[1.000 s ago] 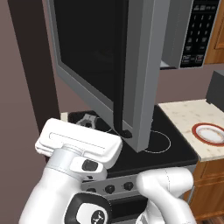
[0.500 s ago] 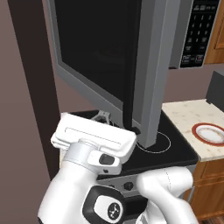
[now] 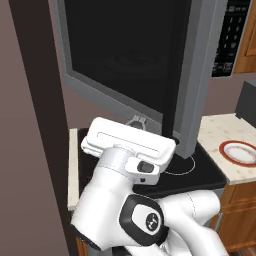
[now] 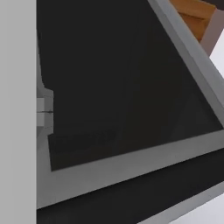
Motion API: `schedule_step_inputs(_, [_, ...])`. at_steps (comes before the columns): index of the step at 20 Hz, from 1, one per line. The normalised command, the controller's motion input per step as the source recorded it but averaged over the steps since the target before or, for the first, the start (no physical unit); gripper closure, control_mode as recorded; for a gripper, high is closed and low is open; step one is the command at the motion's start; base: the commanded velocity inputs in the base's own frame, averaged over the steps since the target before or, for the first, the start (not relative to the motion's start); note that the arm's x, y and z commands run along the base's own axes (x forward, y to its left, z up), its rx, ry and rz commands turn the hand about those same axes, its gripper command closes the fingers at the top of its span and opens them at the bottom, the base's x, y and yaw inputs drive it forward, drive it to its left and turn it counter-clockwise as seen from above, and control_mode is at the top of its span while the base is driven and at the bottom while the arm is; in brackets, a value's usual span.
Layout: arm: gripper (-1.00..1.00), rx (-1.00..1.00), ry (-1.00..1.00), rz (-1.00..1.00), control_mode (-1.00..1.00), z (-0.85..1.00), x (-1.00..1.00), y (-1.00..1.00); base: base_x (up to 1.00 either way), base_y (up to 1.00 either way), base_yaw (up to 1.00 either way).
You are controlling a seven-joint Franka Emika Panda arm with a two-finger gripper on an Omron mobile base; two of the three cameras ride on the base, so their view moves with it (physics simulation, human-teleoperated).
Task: Pick the broccoli from the counter and place it in the microwave. Then turn on the microwave.
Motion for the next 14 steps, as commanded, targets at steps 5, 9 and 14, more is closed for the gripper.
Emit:
schedule_step_inputs(5, [1.00,0.00,0.00,0.00,-1.00,0.30,0.49,-0.63,0.00,0.00,0.00])
schedule_step_inputs(9, [1.00,0.00,0.00,0.00,-1.00,0.26,0.53,-0.64,0.00,0.00,0.00])
schedule_step_inputs(14, [1.00,0.00,0.00,0.00,-1.00,0.15,0.50,-0.60,0.00,0.00,0.00])
